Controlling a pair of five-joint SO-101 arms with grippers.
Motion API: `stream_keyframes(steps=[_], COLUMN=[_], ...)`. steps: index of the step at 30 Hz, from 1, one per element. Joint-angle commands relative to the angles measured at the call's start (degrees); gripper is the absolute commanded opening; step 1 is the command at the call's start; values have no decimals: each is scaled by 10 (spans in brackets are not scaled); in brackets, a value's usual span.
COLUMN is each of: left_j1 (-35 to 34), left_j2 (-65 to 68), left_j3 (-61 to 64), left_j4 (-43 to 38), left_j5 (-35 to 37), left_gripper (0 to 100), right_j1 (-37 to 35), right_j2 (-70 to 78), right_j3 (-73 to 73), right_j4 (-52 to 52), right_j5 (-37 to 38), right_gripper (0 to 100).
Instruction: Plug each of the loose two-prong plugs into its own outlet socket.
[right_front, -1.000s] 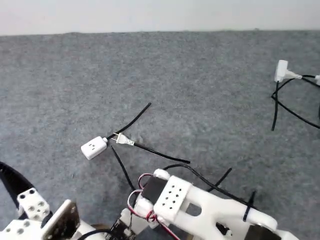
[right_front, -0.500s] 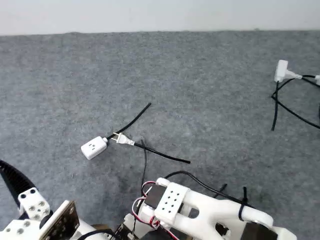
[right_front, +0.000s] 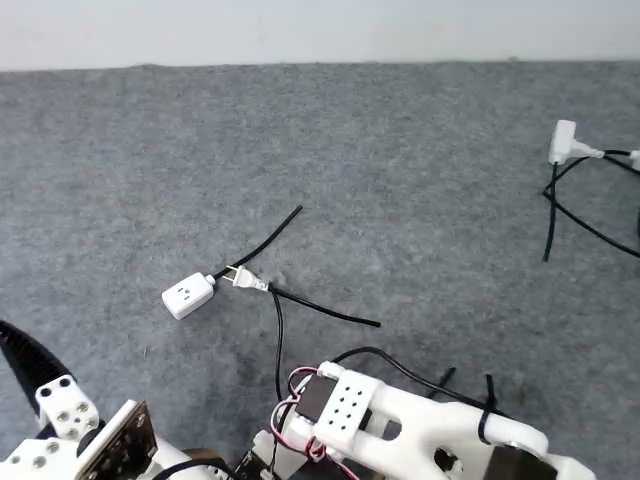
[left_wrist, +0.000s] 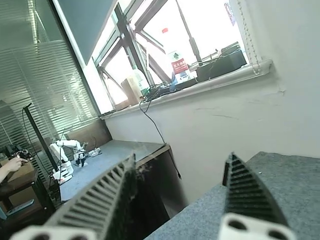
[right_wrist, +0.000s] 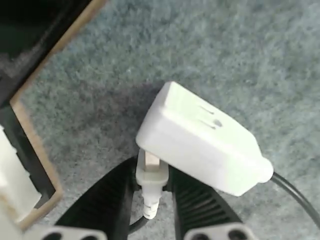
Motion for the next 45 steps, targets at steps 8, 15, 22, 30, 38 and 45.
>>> stream_keyframes(steps=[8,15,22,30,38,45], left_j1=[0,2,135,352,441,440], left_j2=[-5,-5,-5,-6,-6,-6], left_j3=[3,5,9,27,128,270], left_j4=[1,20,39,99,148,51], left_j5=[10,59,70,26,-55,-63], left_gripper=[283,283,284,284,284,283], right_j1=[120,233,335,447,502,640], right_j2=[-8,-8,-25,-217,-604,-764], right_j3=[-162,-443,-755,-643,-308,-82], right_j4=[125,304,432,420,298,179], right_j5=[-68,-145,-300,-421,-424,-428], right_gripper=[35,137,161,159,159,161])
